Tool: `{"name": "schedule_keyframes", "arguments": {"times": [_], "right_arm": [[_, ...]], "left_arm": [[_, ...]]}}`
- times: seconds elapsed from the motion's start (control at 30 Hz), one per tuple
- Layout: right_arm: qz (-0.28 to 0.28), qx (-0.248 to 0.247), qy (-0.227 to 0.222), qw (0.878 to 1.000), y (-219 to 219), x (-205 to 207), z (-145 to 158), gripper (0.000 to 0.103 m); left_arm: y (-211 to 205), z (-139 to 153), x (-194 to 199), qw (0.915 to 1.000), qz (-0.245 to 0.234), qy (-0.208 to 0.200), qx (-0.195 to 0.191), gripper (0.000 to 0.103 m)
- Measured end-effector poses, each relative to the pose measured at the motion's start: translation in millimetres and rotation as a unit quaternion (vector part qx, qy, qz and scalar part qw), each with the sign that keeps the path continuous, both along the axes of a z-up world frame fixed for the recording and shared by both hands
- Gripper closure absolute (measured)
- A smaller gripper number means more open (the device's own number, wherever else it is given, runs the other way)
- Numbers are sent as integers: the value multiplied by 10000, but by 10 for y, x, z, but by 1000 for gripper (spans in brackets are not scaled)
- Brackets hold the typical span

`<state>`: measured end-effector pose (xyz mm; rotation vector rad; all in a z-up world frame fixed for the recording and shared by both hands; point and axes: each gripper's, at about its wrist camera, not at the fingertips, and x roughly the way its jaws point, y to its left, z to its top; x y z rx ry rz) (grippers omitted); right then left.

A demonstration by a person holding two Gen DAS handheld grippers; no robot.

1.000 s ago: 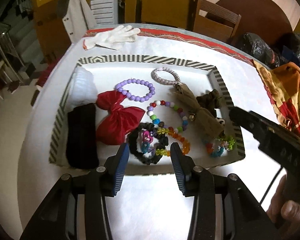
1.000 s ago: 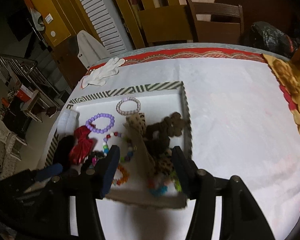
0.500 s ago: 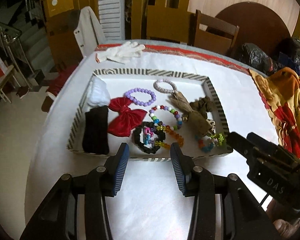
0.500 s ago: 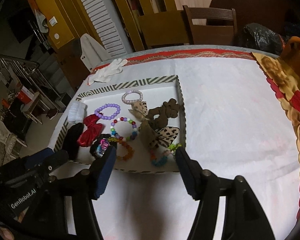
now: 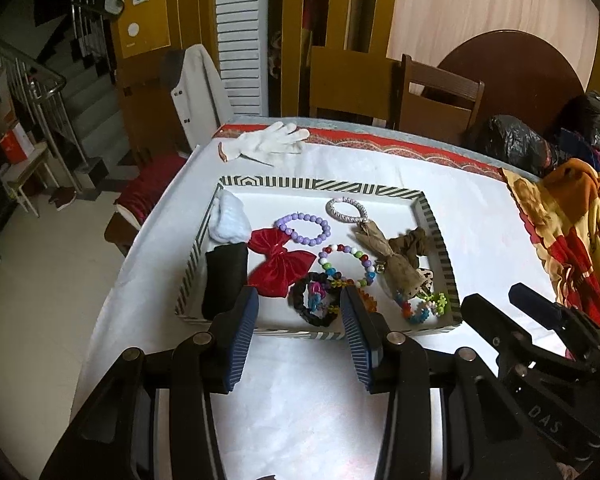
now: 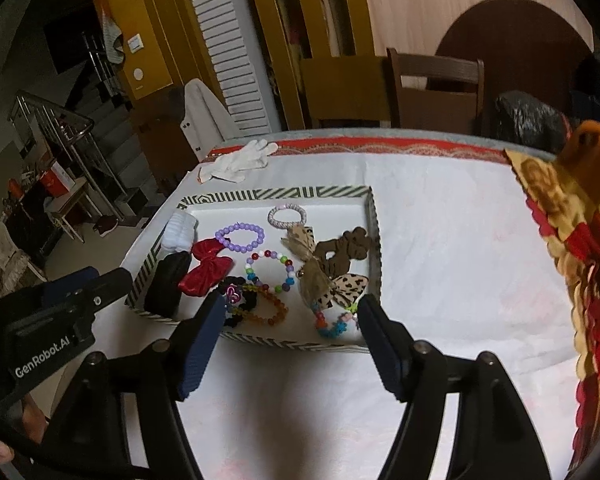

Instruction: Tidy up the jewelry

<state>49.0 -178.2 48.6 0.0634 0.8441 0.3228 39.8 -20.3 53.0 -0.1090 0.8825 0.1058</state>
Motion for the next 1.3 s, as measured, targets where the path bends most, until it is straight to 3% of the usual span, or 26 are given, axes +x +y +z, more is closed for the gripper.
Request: {"name": "schedule_keyframes", "arguments": {"times": [0.33, 1.3], "right_arm": [[-1, -21, -108, 9999, -28, -72, 118, 30], [75, -82, -25, 9999, 73, -115, 94, 30]], "left_arm": [[11, 79, -37, 10000, 46, -53, 30, 48], [83, 59, -72, 10000, 73, -6, 39, 48]]}}
